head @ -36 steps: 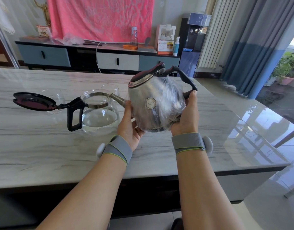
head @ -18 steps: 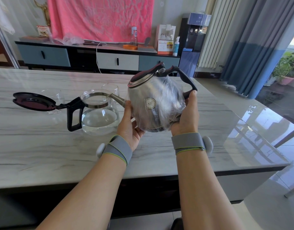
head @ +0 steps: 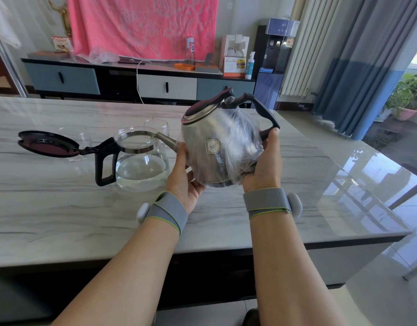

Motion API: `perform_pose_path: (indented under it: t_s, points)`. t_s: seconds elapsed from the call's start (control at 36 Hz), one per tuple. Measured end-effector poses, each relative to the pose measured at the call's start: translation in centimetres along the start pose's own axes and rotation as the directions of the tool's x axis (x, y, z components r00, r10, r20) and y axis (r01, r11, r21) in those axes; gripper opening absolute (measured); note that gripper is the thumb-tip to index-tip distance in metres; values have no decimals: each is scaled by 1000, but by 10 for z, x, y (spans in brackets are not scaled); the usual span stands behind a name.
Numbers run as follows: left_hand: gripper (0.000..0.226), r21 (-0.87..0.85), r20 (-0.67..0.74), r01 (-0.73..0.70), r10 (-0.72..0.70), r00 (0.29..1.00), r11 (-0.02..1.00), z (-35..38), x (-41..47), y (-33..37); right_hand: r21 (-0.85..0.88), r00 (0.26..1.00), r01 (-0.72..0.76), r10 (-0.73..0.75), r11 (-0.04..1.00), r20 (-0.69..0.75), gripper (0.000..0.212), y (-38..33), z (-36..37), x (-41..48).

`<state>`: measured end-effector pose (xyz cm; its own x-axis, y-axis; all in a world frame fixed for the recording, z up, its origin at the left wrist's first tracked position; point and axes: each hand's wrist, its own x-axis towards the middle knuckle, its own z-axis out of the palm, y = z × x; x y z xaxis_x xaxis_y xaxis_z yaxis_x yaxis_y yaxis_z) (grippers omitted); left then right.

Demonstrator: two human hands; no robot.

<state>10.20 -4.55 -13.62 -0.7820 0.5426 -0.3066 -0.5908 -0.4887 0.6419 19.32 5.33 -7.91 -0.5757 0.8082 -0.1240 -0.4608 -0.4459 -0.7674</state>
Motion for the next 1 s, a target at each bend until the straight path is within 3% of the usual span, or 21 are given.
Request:
perform_pose_path:
  t_s: [0.25, 0.47, 1.0]
  points:
    - [62, 3, 1, -2, 2, 1000, 1000, -1, 0, 1, -1, 1000, 22, -22, 1000, 2, 40, 2, 0, 1]
    - [70, -2, 5, 0, 0, 1000, 1000, 0, -1, 1, -8, 1000, 17, -18, 1000, -9, 38, 1, 1, -1]
    - [63, -9, -11, 7, -8, 1000, 1000, -2, 2, 0, -1, 999, -12, 12, 1000, -31, 42, -3, 2, -4]
